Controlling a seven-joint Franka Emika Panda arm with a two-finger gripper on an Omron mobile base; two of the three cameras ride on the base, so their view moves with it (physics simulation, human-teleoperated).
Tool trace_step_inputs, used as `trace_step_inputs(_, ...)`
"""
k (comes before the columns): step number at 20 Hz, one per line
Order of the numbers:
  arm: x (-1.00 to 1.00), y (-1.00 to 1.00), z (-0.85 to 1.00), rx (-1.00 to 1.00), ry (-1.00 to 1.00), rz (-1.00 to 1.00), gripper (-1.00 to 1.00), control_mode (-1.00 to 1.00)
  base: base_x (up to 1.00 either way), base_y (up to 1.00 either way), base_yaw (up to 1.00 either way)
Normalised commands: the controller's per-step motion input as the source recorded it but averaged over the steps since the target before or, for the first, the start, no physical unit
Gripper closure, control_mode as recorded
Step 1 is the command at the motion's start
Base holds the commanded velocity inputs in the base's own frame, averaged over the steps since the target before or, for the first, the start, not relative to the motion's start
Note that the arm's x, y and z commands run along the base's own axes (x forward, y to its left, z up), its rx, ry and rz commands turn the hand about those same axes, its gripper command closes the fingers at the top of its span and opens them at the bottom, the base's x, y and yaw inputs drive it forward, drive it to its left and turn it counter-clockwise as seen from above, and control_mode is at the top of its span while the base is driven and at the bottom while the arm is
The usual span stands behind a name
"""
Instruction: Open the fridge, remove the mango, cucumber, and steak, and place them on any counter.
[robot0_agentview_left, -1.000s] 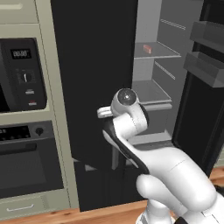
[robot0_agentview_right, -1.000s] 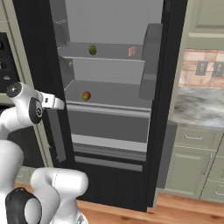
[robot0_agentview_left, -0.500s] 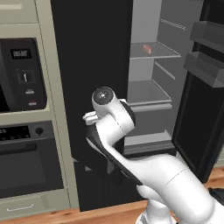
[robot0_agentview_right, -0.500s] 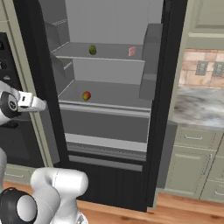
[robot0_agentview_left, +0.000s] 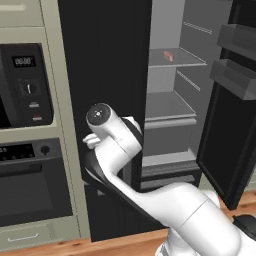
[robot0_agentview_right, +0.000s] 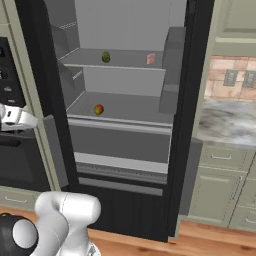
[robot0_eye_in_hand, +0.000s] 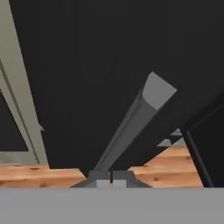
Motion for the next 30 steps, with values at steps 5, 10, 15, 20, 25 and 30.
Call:
trace_step_inputs(5, -0.67, -0.32, 0.14, 0.19, -0.03, 0.0, 1.0, -1.0, 0.0, 0.0, 0.0)
trace_step_inputs(10, -0.28, -0.37, 0.02, 0.2, 0.07, 0.01, 1.0, -1.0, 0.0, 0.0, 0.0)
trace_step_inputs(15, -0.61, -0.83, 0.49, 0.19, 0.0, -0.01, 1.0, -1.0, 0.0, 0.0, 0.0)
trace_step_inputs(20, -0.47, -0.91, 0.82, 0.15, 0.04, -0.05, 1.0, -1.0, 0.0, 0.0, 0.0)
trace_step_inputs(25, -0.14, -0.78, 0.42, 0.23, 0.13, -0.01, 1.0, -1.0, 0.0, 0.0, 0.0)
trace_step_inputs(30, -0.04, -0.54, 0.01, 0.3, 0.02, 0.02, 1.0, -1.0, 0.0, 0.0, 0.0)
